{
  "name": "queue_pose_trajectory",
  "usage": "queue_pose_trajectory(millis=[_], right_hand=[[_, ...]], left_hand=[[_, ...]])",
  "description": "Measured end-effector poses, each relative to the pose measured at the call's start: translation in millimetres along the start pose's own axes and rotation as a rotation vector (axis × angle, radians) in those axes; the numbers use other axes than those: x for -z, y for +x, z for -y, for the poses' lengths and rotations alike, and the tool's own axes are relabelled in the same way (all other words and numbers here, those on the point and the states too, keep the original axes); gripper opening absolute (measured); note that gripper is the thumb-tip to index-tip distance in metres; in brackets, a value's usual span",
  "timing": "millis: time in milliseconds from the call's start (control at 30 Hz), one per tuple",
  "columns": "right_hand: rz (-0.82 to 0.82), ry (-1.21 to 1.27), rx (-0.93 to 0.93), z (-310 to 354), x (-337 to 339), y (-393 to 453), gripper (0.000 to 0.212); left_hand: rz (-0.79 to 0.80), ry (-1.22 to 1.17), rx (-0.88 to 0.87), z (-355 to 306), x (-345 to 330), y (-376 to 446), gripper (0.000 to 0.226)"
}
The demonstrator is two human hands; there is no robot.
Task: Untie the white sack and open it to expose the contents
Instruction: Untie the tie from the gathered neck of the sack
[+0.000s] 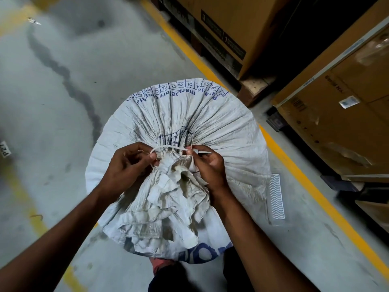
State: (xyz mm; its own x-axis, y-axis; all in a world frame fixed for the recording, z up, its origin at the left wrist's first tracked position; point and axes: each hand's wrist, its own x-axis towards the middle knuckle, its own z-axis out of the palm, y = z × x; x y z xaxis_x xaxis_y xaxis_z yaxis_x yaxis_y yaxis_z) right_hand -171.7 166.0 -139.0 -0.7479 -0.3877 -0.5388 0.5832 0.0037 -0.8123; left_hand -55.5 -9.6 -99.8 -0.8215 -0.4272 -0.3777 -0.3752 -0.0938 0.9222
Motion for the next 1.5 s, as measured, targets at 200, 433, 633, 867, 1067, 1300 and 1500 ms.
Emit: queue_pose_trajectory(millis=[200,433,633,867,1067,1300,1500], right_hand=[[0.023,0.143,-0.116,5.2,11.7,-2.8,0.012],[-0.01,0.045,-0.071,-3.0,19.1,-2.3,0.021],[0.008,0.016,-0.034,-0.7,19.2,-3.6,0.009],[0.04,-0.098,0.182,10.1,26.8,-2.3,0.052],[0.184,-0.274,0.279,16.2,40.6,8.7,0.04],[0.358,-0.806,0.417,36.4,77.8,8.4,0.031],[0.518,-1.184,0.689,65.7,108.4,0.9,0.038]], left_hand=[[-0.041,0.01,0.009,-4.6,0.6,-1.3,0.01],[-0.155,0.649,-0.242,11.1,16.6,-7.5,0.052],[-0.1,1.024,-0.399,9.2,12.7,-6.2,0.086],[-0.05,1.316,-0.519,12.6,35.5,-2.3,0.033],[0.141,1.454,-0.693,2.6,47.2,-4.9,0.036],[0.142,1.558,-0.782,-20.7,43.4,-14.6,0.039],[0.182,1.61,-0.801,-31.3,40.0,-36.7,0.037]])
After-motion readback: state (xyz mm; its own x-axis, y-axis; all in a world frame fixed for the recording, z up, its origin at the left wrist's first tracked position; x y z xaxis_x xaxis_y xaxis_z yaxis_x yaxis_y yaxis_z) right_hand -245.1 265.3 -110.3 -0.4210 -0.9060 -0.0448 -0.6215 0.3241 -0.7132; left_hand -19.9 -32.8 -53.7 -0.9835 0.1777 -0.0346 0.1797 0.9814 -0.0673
